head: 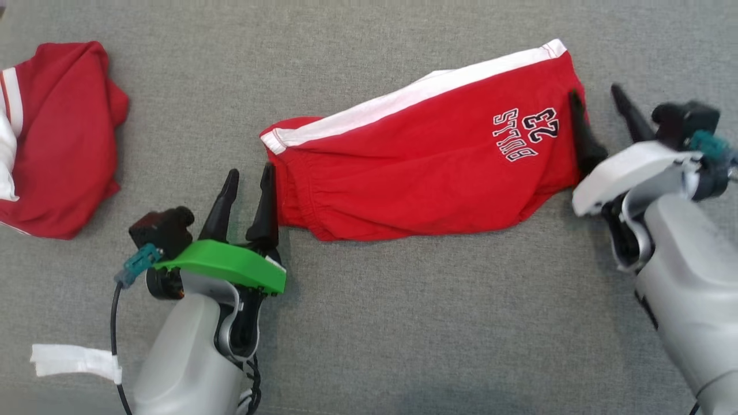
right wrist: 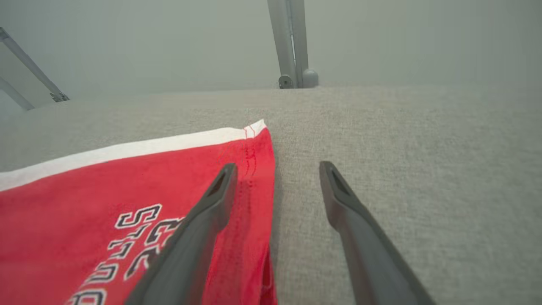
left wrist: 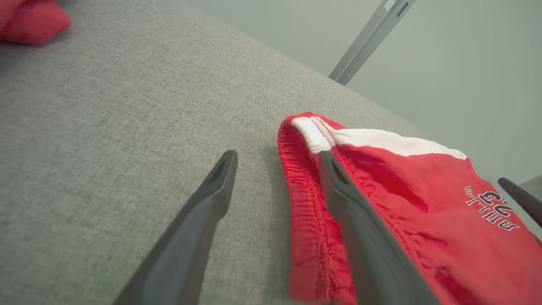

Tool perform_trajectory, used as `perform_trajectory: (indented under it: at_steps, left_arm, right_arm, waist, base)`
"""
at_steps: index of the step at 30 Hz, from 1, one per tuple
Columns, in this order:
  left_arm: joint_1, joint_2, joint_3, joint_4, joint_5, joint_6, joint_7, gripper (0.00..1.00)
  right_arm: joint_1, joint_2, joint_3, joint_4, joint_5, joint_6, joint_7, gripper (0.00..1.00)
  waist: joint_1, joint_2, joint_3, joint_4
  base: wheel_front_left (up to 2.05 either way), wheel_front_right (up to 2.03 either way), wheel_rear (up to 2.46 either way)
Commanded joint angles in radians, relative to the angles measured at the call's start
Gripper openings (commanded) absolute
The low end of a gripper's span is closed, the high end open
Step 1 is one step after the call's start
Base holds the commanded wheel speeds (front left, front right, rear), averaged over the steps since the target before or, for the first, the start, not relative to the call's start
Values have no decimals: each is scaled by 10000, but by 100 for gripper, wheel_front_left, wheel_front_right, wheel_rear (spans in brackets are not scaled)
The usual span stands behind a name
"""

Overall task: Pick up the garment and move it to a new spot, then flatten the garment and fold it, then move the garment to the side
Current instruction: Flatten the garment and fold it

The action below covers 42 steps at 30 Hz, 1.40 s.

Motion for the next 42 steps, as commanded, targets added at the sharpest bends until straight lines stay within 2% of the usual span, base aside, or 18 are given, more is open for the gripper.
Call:
perform_trajectory:
  at_steps: [1,6,12,13,14,15,16,19,26,34,37,42]
  left_arm:
    - [234,21,64,-97,87,29,-1,100]
    - [950,26,190,-458,238,29,-1,100]
    - [1312,25,103,-483,182,29,-1,100]
    - [1327,24,97,-494,182,29,-1,100]
    - [1350,26,100,-503,186,29,-1,100]
    - [1384,24,111,-504,182,29,-1,100]
    - [1424,24,149,-501,235,29,-1,100]
    - [1534,24,260,-444,407,29,-1,100]
    - [2195,23,393,-289,678,29,-1,100]
    - [2866,25,581,-197,793,29,-1,100]
    - [2957,25,541,-204,732,29,-1,100]
    - [3012,25,528,-198,768,29,-1,100]
  right_arm:
    - [306,62,135,23,240,-11,-28,100]
    - [972,149,701,187,1086,-11,-30,100]
    - [873,312,1451,1196,1646,-11,414,100]
    - [881,344,1586,1295,1728,-4,467,90]
    - [872,395,1728,1373,1839,-3,537,45]
    - [851,417,1869,1414,1908,-1,576,16]
    - [847,421,1993,1451,1974,-1,568,0]
    - [881,406,2208,1579,2289,-4,434,0]
    - [1403,284,1622,1803,3031,-15,-21,0]
    - [2495,-52,968,1299,2982,-12,-33,0]
    - [2466,-256,795,929,2732,-12,-36,0]
    - [2111,-58,961,-436,2201,-11,-29,0]
  waist:
    - [0,0,-366,-179]
    - [0,0,-555,-239]
    - [0,0,-628,-74]
    - [0,0,-638,-47]
    - [0,0,-653,-24]
    - [0,0,-676,-8]
    - [0,0,-717,-1]
    - [0,0,-896,-44]
    - [0,0,-1954,-564]
    - [0,0,-2738,-1188]
    - [0,0,-2756,-1262]
    - [0,0,-2669,-1302]
  base:
    - [0,0,0]
    - [0,0,0]
    - [0,0,0]
    - [0,0,0]
    - [0,0,0]
    - [0,0,0]
    - [0,0,0]
    - [0,0,0]
    - [0,0,0]
    - [0,0,0]
    - [0,0,0]
    - [0,0,0]
